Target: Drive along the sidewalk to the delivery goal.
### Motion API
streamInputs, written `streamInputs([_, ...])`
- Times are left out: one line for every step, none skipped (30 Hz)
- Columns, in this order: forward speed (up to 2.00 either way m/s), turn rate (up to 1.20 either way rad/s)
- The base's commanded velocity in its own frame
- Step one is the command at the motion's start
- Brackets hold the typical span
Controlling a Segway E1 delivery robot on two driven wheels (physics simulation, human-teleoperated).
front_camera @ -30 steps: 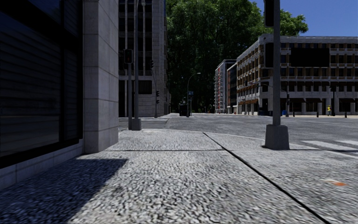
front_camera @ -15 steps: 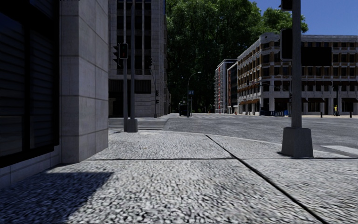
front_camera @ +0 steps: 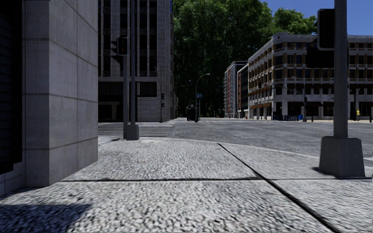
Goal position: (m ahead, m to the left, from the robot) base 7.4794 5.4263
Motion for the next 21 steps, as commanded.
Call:
streamInputs([1.34,0.00])
streamInputs([1.34,0.00])
streamInputs([1.34,0.00])
streamInputs([1.35,0.00])
streamInputs([1.35,0.00])
streamInputs([1.35,0.00])
streamInputs([1.35,0.00])
streamInputs([1.35,0.00])
streamInputs([1.35,0.00])
streamInputs([1.35,0.00])
streamInputs([1.35,0.00])
streamInputs([1.35,0.00])
streamInputs([1.35,0.00])
streamInputs([1.35,0.00])
streamInputs([1.35,0.00])
streamInputs([1.35,0.00])
streamInputs([1.35,0.00])
streamInputs([1.35,0.00])
streamInputs([1.35,0.00])
streamInputs([1.35,0.00])
streamInputs([1.35,0.00])
